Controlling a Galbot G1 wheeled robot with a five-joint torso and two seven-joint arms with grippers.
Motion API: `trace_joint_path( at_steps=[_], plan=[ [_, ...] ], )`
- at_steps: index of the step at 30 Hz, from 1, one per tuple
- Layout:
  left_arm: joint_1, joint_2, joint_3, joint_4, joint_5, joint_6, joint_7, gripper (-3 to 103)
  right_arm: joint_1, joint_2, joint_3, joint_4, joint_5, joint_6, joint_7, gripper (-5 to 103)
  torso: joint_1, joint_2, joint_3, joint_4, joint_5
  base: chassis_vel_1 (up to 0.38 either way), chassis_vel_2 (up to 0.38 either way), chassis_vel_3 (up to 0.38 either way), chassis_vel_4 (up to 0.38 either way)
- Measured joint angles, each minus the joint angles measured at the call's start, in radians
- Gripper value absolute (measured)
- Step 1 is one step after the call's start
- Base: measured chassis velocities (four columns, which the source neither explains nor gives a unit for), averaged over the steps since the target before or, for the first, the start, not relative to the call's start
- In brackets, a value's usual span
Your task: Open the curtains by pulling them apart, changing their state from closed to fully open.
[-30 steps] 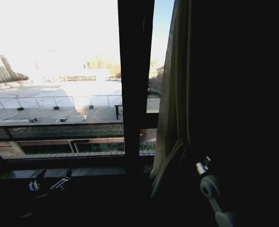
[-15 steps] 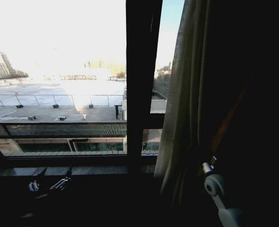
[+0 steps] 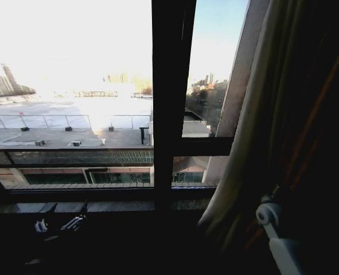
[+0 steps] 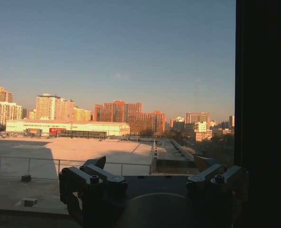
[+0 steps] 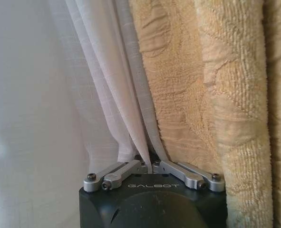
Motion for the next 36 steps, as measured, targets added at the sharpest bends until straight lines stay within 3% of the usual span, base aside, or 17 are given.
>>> trace_joint_path(
  at_steps=[1, 3, 4, 5, 8, 13, 15, 19, 22, 23, 26, 30, 36],
  plan=[
    [-0.001, 0.000, 0.000, 0.000, 0.000, 0.000, 0.000, 100, -0.016, -0.001, 0.000, 0.020, 0.008, 0.000, -0.025, -3, 0.000, 0.000, 0.000, -0.0001, 0.0002, 0.000, 0.000, 0.000, 0.000],
    [-0.003, 0.001, -0.001, 0.000, -0.002, 0.000, 0.000, 100, -0.041, 0.000, -0.002, 0.044, 0.020, -0.005, -0.059, 1, 0.000, 0.000, 0.000, -0.0002, 0.0004, 0.000, 0.000, 0.000, 0.000],
    [-0.005, 0.002, -0.003, 0.000, -0.004, 0.002, -0.001, 100, -0.066, 0.002, -0.007, 0.067, 0.024, -0.009, -0.084, 6, 0.000, 0.000, 0.001, -0.0010, 0.0029, 0.000, 0.000, 0.000, 0.000],
    [-0.008, 0.004, -0.005, -0.001, -0.006, 0.002, -0.001, 100, -0.087, 0.004, -0.011, 0.104, 0.025, -0.009, -0.105, 6, 0.000, 0.000, 0.000, -0.0006, 0.0023, 0.000, 0.000, 0.000, 0.000],
    [-0.018, 0.007, -0.006, -0.001, -0.013, 0.007, -0.002, 100, -0.157, -0.001, -0.035, 0.247, 0.071, -0.023, -0.147, 22, 0.000, 0.000, 0.000, -0.0006, 0.0012, 0.000, 0.000, 0.000, 0.000],
    [-0.034, 0.015, -0.009, 0.000, -0.028, 0.017, -0.009, 100, -0.238, -0.024, -0.055, 0.405, 0.117, -0.066, -0.203, 34, 0.000, 0.000, 0.000, -0.0002, -0.0003, 0.000, 0.000, 0.000, 0.000],
    [-0.047, 0.025, -0.011, 0.000, -0.047, 0.038, -0.024, 100, -0.294, -0.026, -0.071, 0.493, 0.118, -0.073, -0.218, 45, 0.000, 0.000, 0.000, -0.0002, 0.0001, 0.000, 0.000, 0.000, 0.000],
    [-0.071, 0.043, -0.019, 0.000, -0.080, 0.072, -0.039, 100, -0.366, -0.014, -0.087, 0.574, 0.070, -0.073, -0.249, 61, 0.000, 0.000, 0.000, -0.0001, 0.0003, 0.000, 0.000, 0.000, 0.000],
    [-0.081, 0.048, -0.020, 0.000, -0.092, 0.084, -0.047, 100, -0.407, -0.007, -0.089, 0.596, 0.007, -0.073, -0.295, 61, 0.000, 0.000, 0.000, -0.0002, 0.0001, 0.000, 0.000, 0.000, 0.000],
    [-0.084, 0.048, -0.020, 0.000, -0.095, 0.089, -0.048, 100, -0.422, -0.004, -0.089, 0.601, -0.017, -0.073, -0.313, 72, 0.000, 0.000, 0.000, -0.0002, 0.0002, 0.000, 0.000, 0.000, 0.000],
    [-0.092, 0.048, -0.018, 0.000, -0.097, 0.097, -0.048, 100, -0.463, 0.007, -0.090, 0.613, -0.076, -0.070, -0.361, 89, 0.000, 0.000, 0.000, -0.0001, 0.0001, 0.000, 0.000, 0.000, 0.000],
    [-0.099, 0.047, -0.019, 0.000, -0.098, 0.100, -0.046, 100, -0.472, 0.013, -0.091, 0.617, -0.109, -0.065, -0.373, 98, 0.000, 0.000, 0.000, -0.0001, 0.0002, 0.000, 0.000, 0.000, 0.000],
    [-0.103, 0.041, -0.019, 0.000, -0.098, 0.107, -0.033, 100, -0.481, 0.012, -0.087, 0.623, -0.126, -0.058, -0.380, 100, 0.000, 0.000, 0.000, -0.0001, 0.0002, 0.044, 0.054, -0.046, -0.039]
  ],
)
